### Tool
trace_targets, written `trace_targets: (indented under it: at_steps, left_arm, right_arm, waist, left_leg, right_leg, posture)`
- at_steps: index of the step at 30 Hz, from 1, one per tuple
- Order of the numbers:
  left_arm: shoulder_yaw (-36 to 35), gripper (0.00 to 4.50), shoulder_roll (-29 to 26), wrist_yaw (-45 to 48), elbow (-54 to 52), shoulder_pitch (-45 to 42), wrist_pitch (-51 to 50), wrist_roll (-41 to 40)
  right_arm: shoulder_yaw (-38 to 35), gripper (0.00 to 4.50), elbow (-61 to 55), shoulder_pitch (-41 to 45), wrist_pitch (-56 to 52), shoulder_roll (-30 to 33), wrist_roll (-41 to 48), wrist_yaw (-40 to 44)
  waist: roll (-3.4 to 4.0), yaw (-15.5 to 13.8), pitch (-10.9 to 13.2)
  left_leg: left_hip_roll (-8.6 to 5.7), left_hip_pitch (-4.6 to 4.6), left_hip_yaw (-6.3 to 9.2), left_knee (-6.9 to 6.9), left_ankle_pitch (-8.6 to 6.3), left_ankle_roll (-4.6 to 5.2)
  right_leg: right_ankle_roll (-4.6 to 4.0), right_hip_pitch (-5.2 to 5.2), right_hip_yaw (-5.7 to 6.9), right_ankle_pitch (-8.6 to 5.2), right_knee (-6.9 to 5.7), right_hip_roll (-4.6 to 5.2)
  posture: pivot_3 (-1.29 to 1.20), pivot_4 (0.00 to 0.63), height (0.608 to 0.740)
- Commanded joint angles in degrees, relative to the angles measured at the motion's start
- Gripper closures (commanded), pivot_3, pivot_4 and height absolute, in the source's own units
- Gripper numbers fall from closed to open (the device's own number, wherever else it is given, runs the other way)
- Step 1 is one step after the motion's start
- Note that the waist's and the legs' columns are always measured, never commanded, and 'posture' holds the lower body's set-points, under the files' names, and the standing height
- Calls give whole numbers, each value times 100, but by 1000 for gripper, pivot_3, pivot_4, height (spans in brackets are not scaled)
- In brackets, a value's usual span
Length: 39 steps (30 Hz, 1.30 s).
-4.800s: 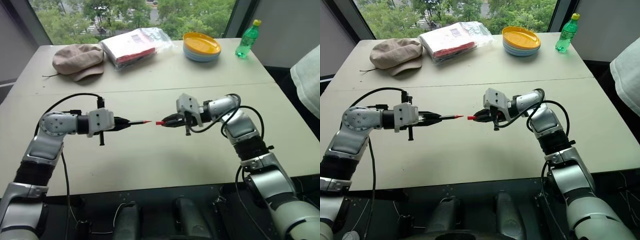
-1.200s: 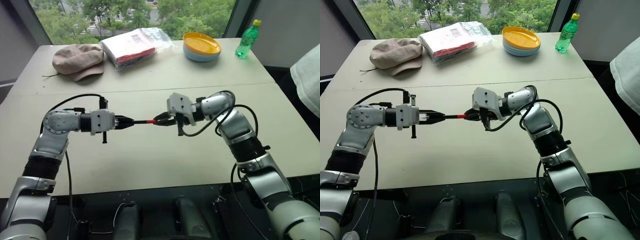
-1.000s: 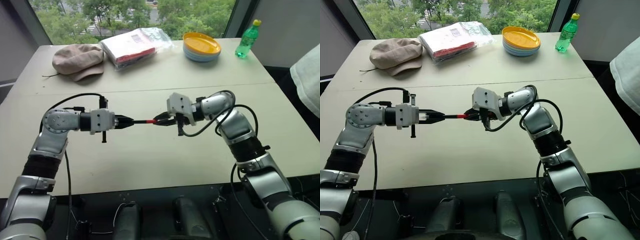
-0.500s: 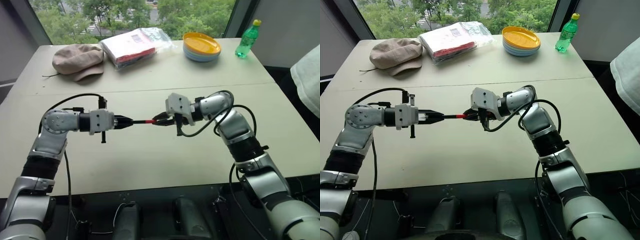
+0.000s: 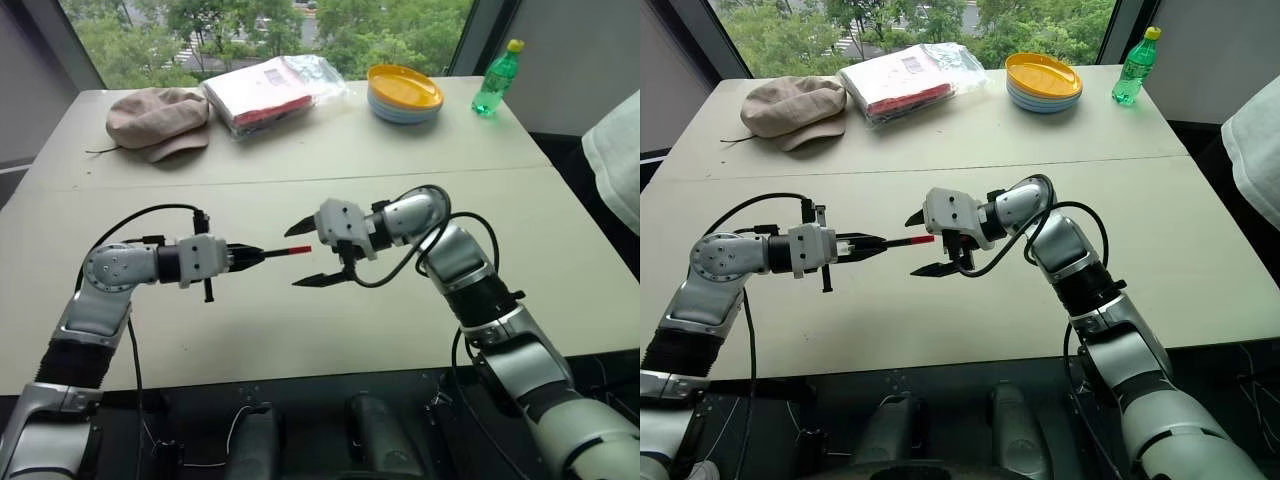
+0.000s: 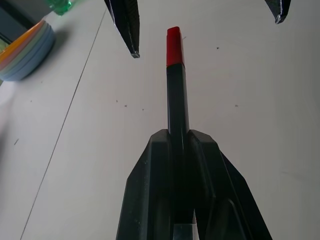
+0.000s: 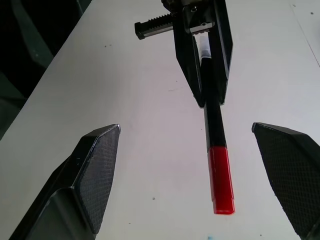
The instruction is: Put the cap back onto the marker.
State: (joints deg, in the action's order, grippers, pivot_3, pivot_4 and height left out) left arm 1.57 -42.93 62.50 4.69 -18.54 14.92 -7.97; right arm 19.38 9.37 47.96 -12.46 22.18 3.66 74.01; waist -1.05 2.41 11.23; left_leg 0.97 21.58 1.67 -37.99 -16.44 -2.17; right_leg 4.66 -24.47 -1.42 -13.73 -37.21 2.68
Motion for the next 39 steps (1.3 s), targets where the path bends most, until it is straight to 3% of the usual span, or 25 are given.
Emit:
trace_targets:
  at_steps: [1,7,17,31,32,33,39]
  left_arm:
    - [-400,4500,-44,-665,-552,253,-709,36]
    - [-1002,4500,281,-1952,-1658,819,-2746,-245]
    - [-2072,4500,1386,-4179,-3526,1469,-6501,-874]
    - [-2512,4500,2043,-5107,-3654,1808,-7359,-920]
    - [-2537,3477,2097,-5137,-3669,1803,-7367,-951]
    - [-2541,3149,2127,-5158,-3687,1803,-7369,-964]
    - [-2568,185,2190,-5263,-3838,1773,-7465,-1048]
  right_arm:
    - [-316,23,-212,11,-99,47,253,-191]
    - [-645,23,-682,-277,-639,29,574,-703]
    - [-1028,23,-1703,-934,-1663,389,1087,-1253]
    - [-1648,23,-2371,-412,-2942,1026,2371,-1221]
    - [-1638,0,-2356,-414,-2929,1046,2371,-1238]
    - [-1626,0,-2346,-421,-2911,1065,2367,-1255]
    - [-1582,0,-2365,-449,-2863,1160,2389,-1253]
  waist:
    - [0,0,0]
    - [0,-2,0]
    - [-3,-3,-2]
    - [-7,-24,-4]
    - [-7,-24,-4]
    - [-7,-27,-4]
    - [-7,-26,-4]
  left_leg:
    - [0,0,1,0,0,0]
    - [1,1,3,0,0,0]
    - [0,-4,7,-1,0,0]
    - [-2,-2,6,0,0,-1]
    - [-2,-3,6,0,0,-1]
    - [-2,-2,6,0,0,-1]
    - [-2,-2,5,0,0,-1]
  right_leg:
    - [0,0,0,0,-1,0]
    - [0,0,1,0,-1,0]
    - [1,4,0,1,-2,2]
    - [-1,6,1,0,6,3]
    - [-1,6,1,0,6,3]
    - [-1,6,1,0,6,3]
    - [-2,6,0,-1,7,3]
  posture:
    - [0,150,740]
    - [0,150,740]
    - [0,150,740]
    - [0,150,740]
    - [0,150,740]
    - [0,150,740]
    - [0,150,740]
